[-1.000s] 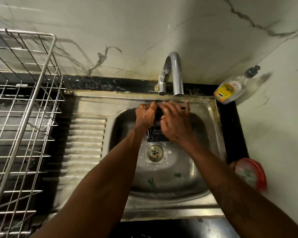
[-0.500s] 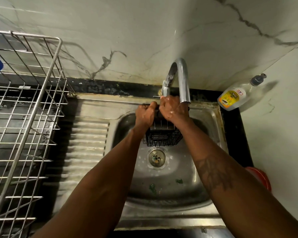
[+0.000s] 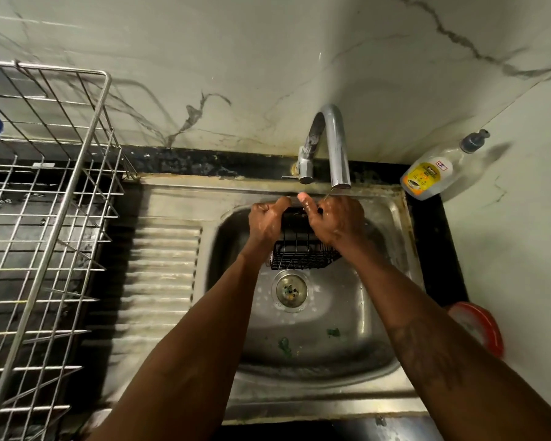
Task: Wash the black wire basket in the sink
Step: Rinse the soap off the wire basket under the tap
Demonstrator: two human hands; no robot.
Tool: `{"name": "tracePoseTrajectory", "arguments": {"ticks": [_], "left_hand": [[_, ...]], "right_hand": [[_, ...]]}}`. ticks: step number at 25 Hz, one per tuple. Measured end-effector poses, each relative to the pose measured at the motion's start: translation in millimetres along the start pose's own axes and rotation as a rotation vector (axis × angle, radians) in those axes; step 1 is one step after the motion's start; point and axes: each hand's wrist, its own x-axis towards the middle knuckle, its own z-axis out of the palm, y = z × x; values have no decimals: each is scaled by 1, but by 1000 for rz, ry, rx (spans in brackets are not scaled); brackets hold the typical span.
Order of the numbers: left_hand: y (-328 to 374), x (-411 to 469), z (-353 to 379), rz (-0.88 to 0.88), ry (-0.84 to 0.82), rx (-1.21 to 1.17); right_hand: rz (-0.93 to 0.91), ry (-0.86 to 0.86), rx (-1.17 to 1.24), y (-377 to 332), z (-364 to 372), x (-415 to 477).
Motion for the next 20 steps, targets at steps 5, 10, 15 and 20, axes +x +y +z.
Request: {"name": "tracePoseTrajectory", "arguments": {"ticks": [5,10,15,20], "left_hand": [[21,10,-11,159,-175,479],[37,10,9,169,-35,847],[28,-1,6,-10,111,504],[0,0,-25,-42,180,442]], "right_hand": [[-78,-271,-219,-12,-18,29],[-218,-491,-144,-12,-4,46],[307,83,204,-25,9,24],[803,-173,523,-26,27,-2]]}}
